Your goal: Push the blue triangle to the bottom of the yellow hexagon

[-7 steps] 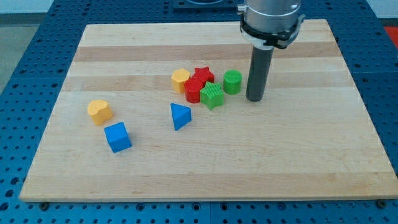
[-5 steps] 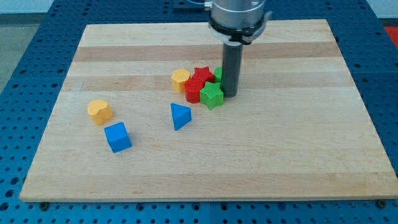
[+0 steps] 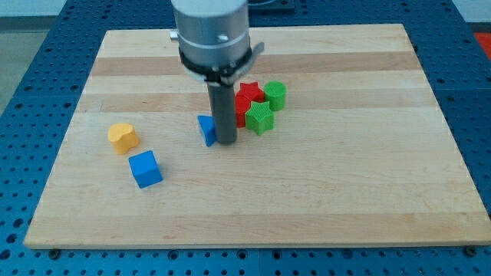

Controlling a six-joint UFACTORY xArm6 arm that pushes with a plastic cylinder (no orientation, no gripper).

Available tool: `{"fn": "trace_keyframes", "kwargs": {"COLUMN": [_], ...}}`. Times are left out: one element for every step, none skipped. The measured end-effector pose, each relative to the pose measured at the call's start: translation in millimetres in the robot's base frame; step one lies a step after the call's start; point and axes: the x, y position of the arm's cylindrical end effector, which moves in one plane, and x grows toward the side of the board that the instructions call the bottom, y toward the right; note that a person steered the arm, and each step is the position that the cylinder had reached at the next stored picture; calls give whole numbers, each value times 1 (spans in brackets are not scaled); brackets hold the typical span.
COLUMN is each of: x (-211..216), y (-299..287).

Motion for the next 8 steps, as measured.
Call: {"fn": "trace_keyframes", "kwargs": {"x": [-7, 26, 51, 52, 29, 14, 13, 13], "y": [-2, 1, -36, -86, -86, -62, -49, -34]}}
